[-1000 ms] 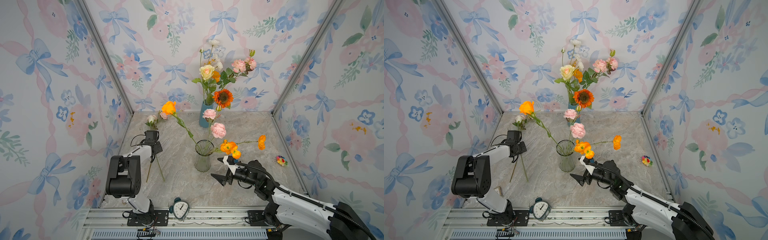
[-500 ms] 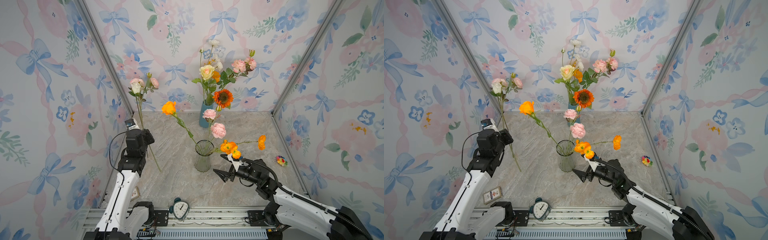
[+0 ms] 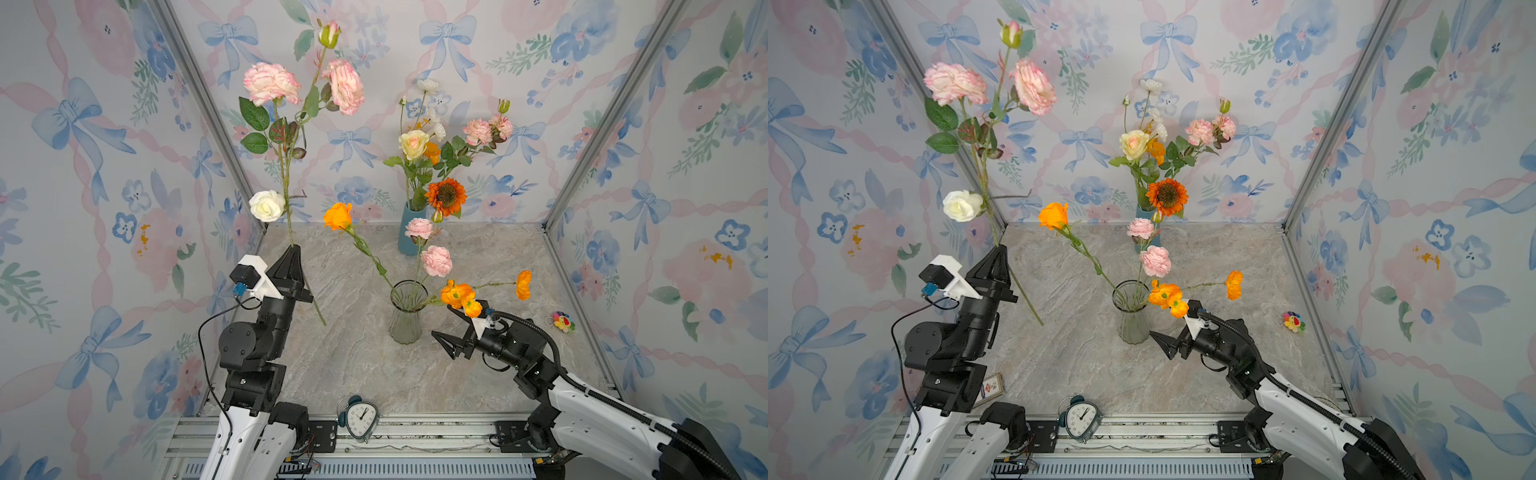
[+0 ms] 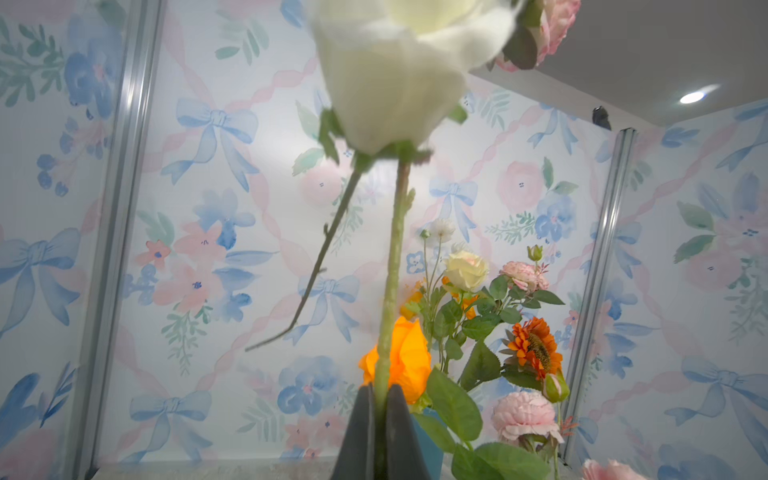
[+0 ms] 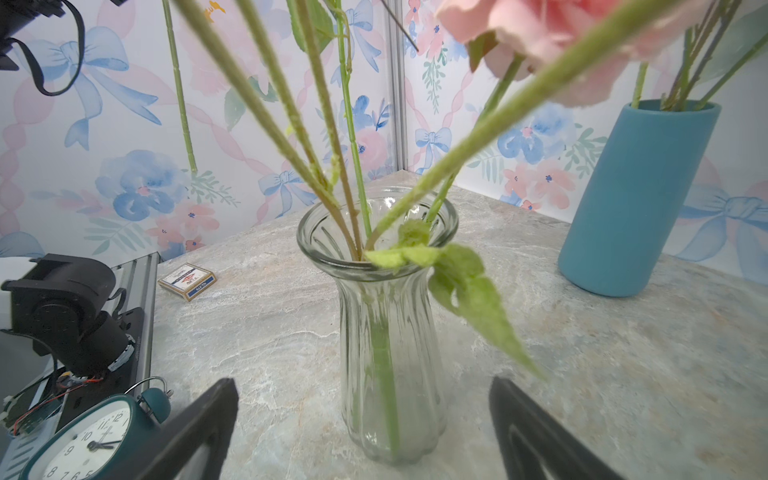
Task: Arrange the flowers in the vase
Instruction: 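Carry the pink roses over the glass vase with the left gripper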
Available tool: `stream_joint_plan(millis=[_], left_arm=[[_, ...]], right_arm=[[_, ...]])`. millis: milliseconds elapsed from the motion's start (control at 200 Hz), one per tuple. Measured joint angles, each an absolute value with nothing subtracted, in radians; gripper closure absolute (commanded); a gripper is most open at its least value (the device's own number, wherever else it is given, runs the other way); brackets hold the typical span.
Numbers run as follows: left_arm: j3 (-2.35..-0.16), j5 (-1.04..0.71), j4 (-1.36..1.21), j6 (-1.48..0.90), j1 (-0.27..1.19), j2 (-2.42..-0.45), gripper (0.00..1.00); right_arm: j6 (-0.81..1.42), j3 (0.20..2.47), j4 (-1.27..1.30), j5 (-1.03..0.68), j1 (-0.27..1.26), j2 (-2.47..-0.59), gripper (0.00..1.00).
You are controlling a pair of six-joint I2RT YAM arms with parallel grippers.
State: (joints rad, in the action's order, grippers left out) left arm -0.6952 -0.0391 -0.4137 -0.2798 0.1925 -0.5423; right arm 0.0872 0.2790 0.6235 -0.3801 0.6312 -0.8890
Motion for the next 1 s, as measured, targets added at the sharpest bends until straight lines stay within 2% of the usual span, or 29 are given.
stream_joint_plan(millis=[160,385,565,780,1000], left_arm=[[-0.695,-0.136,-0.564,-0.291,0.268,-0.581,1.0],[-0.67,-0.204,-0.687,-0.248,0.476,-0.672,1.0],[-0.647,-0.187,-0.761,-0.181,0.612,-0.75,1.0],[-0.59,-0.128,-0.986,-0.155,0.709,-0.894,1.0],[-0.685,-0.085,-1.1,-0.113,0.802,-1.042,1.0]], right_arm=[[0.088,0.248,0.634,-0.359,0.618,-0.865,0.03],[0.091,0.24,0.643,-0.344,0.603,-0.856,0.03],[0.094,0.24,0.651,-0.345,0.602,-0.864,0.03],[0.099,0.24,0.669,-0.345,0.602,-0.911,0.03],[0.098,0.24,0.671,-0.348,0.602,-0.936,0.03]])
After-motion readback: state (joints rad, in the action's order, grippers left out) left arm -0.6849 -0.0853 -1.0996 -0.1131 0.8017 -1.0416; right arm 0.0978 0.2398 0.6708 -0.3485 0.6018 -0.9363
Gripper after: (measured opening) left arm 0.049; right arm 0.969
